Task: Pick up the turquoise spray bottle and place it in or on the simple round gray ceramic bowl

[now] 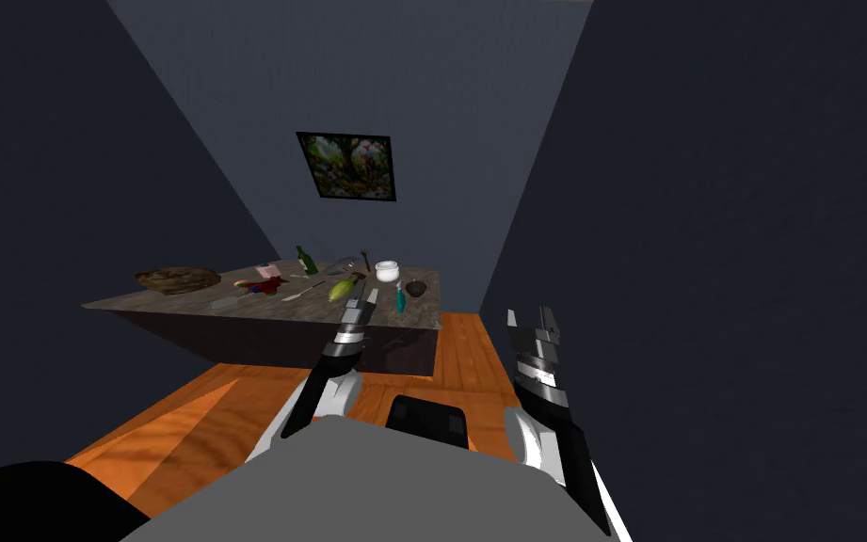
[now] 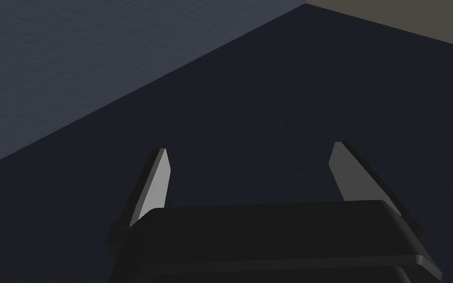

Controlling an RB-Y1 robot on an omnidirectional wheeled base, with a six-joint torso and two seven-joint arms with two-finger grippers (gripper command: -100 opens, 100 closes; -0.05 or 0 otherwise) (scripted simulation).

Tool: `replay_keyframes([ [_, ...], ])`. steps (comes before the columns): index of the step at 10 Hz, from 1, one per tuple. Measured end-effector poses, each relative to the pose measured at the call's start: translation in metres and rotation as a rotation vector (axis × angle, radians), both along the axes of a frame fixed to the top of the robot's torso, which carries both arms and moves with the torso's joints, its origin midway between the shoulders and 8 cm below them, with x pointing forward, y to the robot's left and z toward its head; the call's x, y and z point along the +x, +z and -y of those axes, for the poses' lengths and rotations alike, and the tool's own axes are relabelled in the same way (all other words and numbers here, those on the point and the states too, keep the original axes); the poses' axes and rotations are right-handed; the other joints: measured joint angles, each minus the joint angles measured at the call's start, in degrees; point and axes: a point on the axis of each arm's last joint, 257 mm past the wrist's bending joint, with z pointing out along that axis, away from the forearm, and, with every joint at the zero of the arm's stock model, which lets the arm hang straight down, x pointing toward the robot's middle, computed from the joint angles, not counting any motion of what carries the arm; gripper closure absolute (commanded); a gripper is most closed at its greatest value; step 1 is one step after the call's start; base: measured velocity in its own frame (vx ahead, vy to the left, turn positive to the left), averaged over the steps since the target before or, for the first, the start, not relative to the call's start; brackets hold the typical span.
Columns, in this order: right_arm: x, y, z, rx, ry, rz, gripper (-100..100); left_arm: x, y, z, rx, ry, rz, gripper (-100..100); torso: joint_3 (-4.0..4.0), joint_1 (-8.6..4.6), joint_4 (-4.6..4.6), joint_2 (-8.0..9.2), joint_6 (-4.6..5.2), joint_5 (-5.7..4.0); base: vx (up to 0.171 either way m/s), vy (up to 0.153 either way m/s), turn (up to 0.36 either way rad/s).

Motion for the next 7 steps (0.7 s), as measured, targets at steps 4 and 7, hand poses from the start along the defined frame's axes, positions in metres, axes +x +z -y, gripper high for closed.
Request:
replay_keyframes([
  [4, 0.0, 0.0, 0.0, 0.0, 0.0, 0.0, 0, 0.011, -0.019, 0.005, 0.105, -0.008, -0.062, -100, -0.11, -0.1, -0.04, -0.21, -0.01, -0.02, 0.049, -0.028, 0.05],
  [7, 0.0, 0.0, 0.0, 0.0, 0.0, 0.0, 0, 0.025, -0.043, 0.001, 0.215, 0.022, -0.143, -100, -0.2, -0.18, -0.08, -0.35, -0.01, -0.04, 0.088, -0.046, 0.087],
])
